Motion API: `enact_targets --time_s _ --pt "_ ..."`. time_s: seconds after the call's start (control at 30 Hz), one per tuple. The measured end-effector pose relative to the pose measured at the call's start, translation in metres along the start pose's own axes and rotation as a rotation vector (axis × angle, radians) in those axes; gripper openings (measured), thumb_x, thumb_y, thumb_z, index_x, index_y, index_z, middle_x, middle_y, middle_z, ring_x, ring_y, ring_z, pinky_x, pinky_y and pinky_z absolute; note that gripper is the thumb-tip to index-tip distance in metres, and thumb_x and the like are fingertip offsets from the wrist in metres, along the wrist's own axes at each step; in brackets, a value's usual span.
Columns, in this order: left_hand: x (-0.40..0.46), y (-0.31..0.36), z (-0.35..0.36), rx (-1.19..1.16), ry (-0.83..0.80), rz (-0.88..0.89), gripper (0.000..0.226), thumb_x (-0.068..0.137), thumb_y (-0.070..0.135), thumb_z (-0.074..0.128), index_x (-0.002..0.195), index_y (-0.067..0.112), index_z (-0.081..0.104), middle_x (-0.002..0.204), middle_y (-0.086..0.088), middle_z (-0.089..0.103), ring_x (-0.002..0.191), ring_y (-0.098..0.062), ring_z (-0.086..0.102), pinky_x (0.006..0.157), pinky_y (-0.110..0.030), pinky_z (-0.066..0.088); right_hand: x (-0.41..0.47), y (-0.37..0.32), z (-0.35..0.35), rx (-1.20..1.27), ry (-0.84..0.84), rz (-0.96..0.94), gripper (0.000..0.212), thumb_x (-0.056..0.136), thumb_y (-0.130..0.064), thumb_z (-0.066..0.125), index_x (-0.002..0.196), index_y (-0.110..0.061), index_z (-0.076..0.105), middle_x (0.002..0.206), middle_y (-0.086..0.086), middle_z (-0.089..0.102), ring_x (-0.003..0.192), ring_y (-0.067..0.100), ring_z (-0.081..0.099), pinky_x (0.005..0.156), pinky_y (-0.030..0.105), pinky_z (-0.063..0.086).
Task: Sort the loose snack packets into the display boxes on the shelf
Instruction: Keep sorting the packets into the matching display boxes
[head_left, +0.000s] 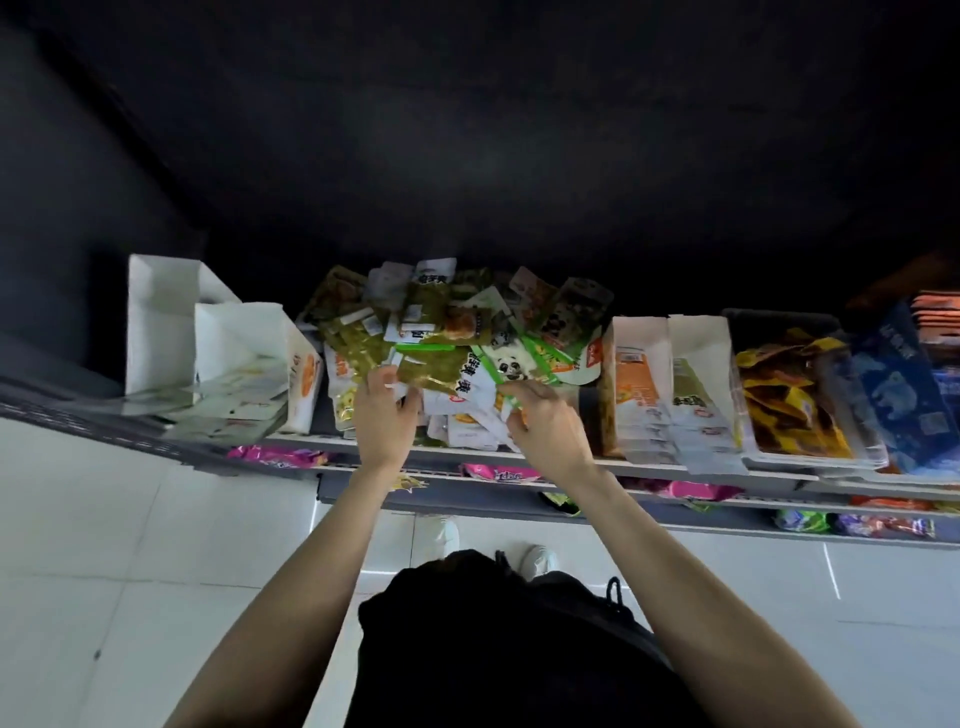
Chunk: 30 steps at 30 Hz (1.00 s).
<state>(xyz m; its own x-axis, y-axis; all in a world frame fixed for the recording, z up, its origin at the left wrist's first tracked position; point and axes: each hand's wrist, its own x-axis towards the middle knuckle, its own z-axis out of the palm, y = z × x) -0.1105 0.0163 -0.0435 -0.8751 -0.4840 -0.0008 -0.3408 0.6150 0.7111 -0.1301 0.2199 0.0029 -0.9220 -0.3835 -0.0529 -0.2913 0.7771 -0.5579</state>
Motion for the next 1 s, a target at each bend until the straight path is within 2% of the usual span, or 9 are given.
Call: enact_targets --time_s 0.07,0.17,0.3,0.47,0.57,0.7,0.77,0.87,1.0 --pt "0.02 -0.012 -0.01 0.075 -0.051 0.007 0.041 0.085 0.02 0.067 0.121 0.006 0.054 0.123 -0.014 0.056 0.112 -0.03 0.053 0.09 -0.039 0.046 0.023 -0.018 0.025 -0.042 -0.129 0.001 0.047 0.092 -0.008 0.05 0.138 -0.014 0.046 0.144 0.006 0.044 0.131 0.024 0.041 0.108 0.034 0.036" --pt "0.044 -0.015 -0.019 0.427 -0.274 0.423 0.056 0.083 0.018 0.068 0.135 0.016 0.046 0.136 -0.006 0.048 0.125 -0.025 0.044 0.106 -0.038 0.036 0.048 -0.03 0.053 -0.197 -0.227 0.072 0.059 0.093 -0.016 0.053 0.147 -0.015 0.028 0.154 0.01 0.023 0.142 0.026 0.02 0.116 0.036 0.02" --pt "0.068 -0.012 -0.018 0.688 -0.522 0.717 0.066 0.086 0.009 0.061 0.144 0.027 0.034 0.148 0.005 0.035 0.136 -0.016 0.033 0.112 -0.037 0.031 0.056 -0.03 0.066 -0.321 -0.244 0.152 0.066 0.089 -0.01 0.056 0.147 -0.015 0.025 0.149 0.008 0.033 0.138 0.024 0.03 0.115 0.035 0.023" --pt "0.084 -0.016 -0.021 0.686 -0.535 0.87 0.052 0.09 0.003 0.053 0.136 0.028 0.047 0.142 0.007 0.047 0.126 -0.014 0.046 0.092 -0.029 0.051 0.049 -0.027 0.062 -0.425 -0.164 0.08 0.06 0.088 -0.007 0.051 0.144 -0.018 0.032 0.139 0.005 0.045 0.129 0.024 0.04 0.107 0.034 0.032" --pt "0.085 -0.011 -0.037 0.523 -0.465 0.945 0.032 0.089 0.011 0.061 0.118 0.024 0.065 0.117 0.008 0.067 0.105 -0.011 0.063 0.074 -0.026 0.055 0.044 -0.025 0.054 -0.333 -0.058 0.069 0.057 0.087 -0.012 0.055 0.142 -0.016 0.038 0.134 0.007 0.049 0.125 0.026 0.042 0.106 0.035 0.033" --pt "0.081 0.004 -0.06 0.228 -0.397 0.722 0.019 0.091 0.021 0.061 0.107 0.018 0.07 0.086 0.005 0.072 0.058 -0.006 0.061 0.048 -0.015 0.039 0.036 -0.032 0.032 0.046 0.154 0.172 0.037 0.088 -0.014 0.061 0.124 -0.01 0.053 0.094 0.007 0.061 0.092 0.027 0.058 0.07 0.029 0.044" --pt "0.079 0.012 -0.064 0.075 -0.538 0.441 0.025 0.093 0.026 0.058 0.113 0.016 0.067 0.098 0.011 0.065 0.075 -0.003 0.059 0.065 -0.016 0.041 0.037 -0.036 0.017 0.357 0.206 0.34 0.022 0.09 -0.019 0.062 0.111 -0.011 0.057 0.081 0.008 0.065 0.073 0.029 0.061 0.059 0.03 0.045" --pt "0.076 0.019 -0.064 -0.19 -0.707 0.127 0.016 0.091 0.027 0.061 0.105 0.022 0.066 0.107 0.007 0.064 0.093 -0.012 0.06 0.077 -0.021 0.043 0.035 -0.041 -0.002 0.87 0.218 0.502 0.012 0.091 -0.016 0.063 0.102 -0.012 0.059 0.089 0.005 0.07 0.075 0.025 0.064 0.069 0.039 0.054" --pt "0.071 0.031 -0.063 -0.269 -0.781 0.047 0.017 0.089 0.024 0.062 0.105 0.019 0.065 0.092 0.006 0.066 0.087 -0.01 0.06 0.074 -0.017 0.043 0.029 -0.036 -0.02 0.967 0.16 0.526 0.01 0.09 -0.012 0.064 0.099 -0.013 0.06 0.097 0.008 0.071 0.076 0.019 0.066 0.063 0.027 0.054"
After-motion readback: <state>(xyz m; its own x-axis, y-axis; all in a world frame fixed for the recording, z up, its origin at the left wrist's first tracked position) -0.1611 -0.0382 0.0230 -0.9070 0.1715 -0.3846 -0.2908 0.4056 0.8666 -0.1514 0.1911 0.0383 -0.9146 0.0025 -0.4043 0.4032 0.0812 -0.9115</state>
